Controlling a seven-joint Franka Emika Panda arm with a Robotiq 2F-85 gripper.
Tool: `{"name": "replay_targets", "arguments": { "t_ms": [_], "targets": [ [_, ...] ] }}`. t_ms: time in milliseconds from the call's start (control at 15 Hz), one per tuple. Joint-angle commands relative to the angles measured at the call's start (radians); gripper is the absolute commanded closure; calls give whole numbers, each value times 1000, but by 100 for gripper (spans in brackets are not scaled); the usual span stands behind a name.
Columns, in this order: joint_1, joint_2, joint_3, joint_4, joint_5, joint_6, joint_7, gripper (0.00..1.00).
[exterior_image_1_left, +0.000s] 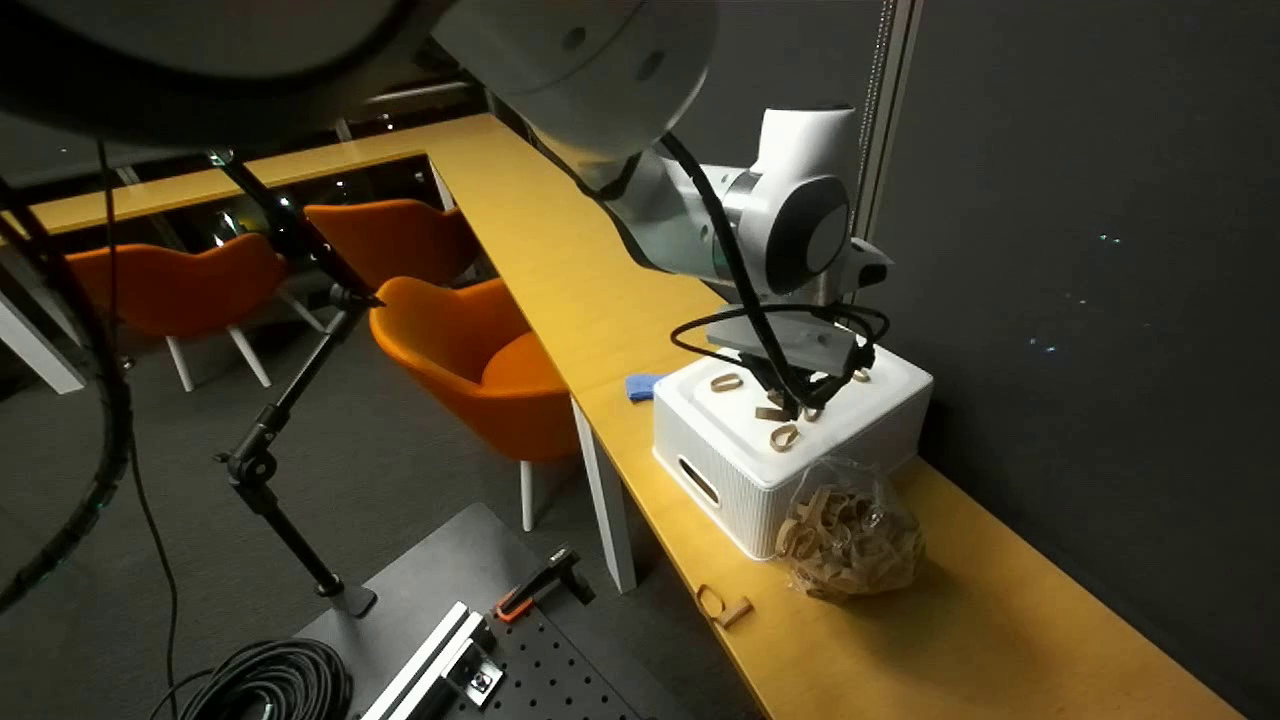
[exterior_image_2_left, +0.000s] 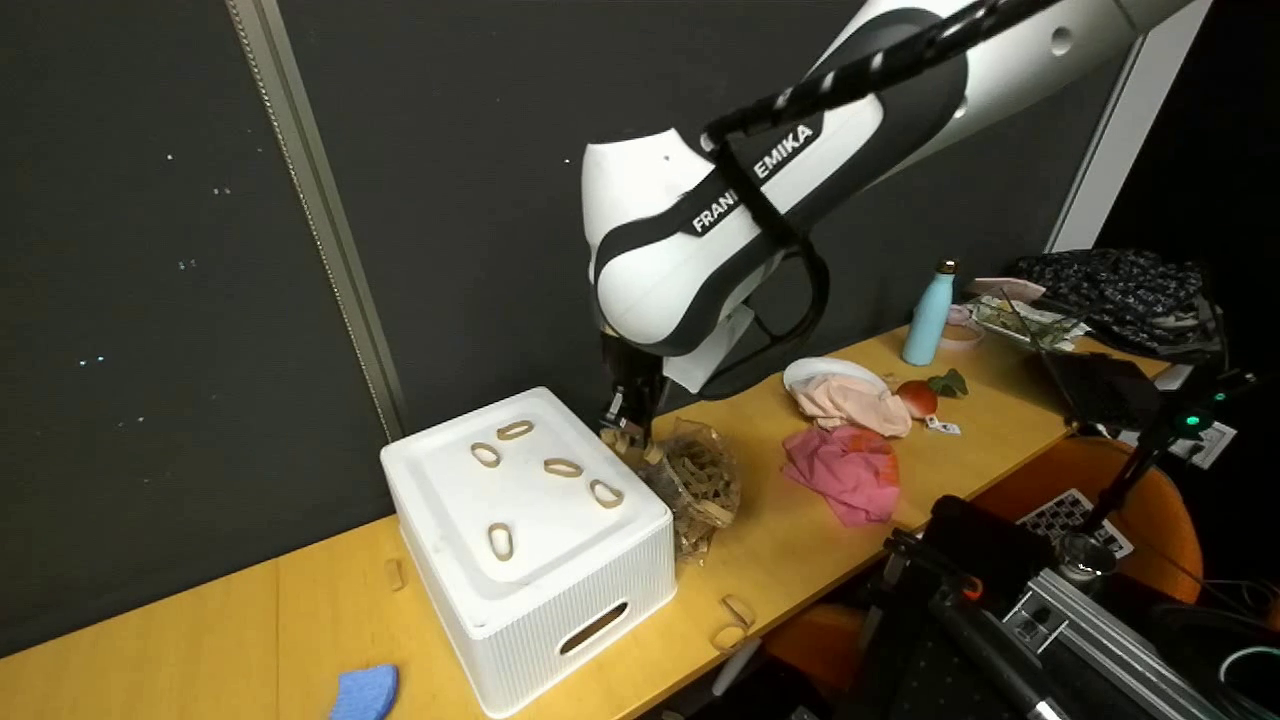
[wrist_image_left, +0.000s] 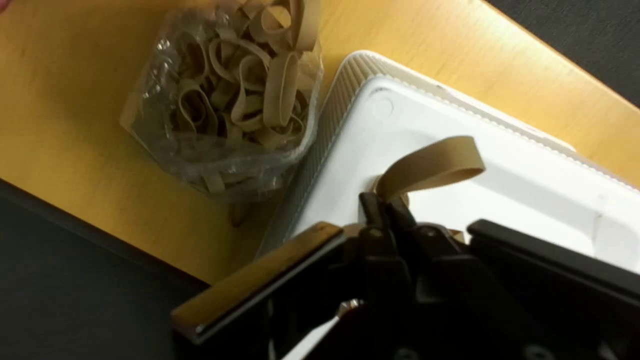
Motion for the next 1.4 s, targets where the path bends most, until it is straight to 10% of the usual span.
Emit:
{"name": "replay_targets", "arguments": {
  "t_ms": [0, 533, 1333],
  "targets": [
    [15, -123, -40, -132, -24, -34, 90, 99],
    [-52, -139, -80, -216, 8, 7, 106, 99],
    [-95, 102, -57, 0, 36, 25, 57, 99]
  ]
}}
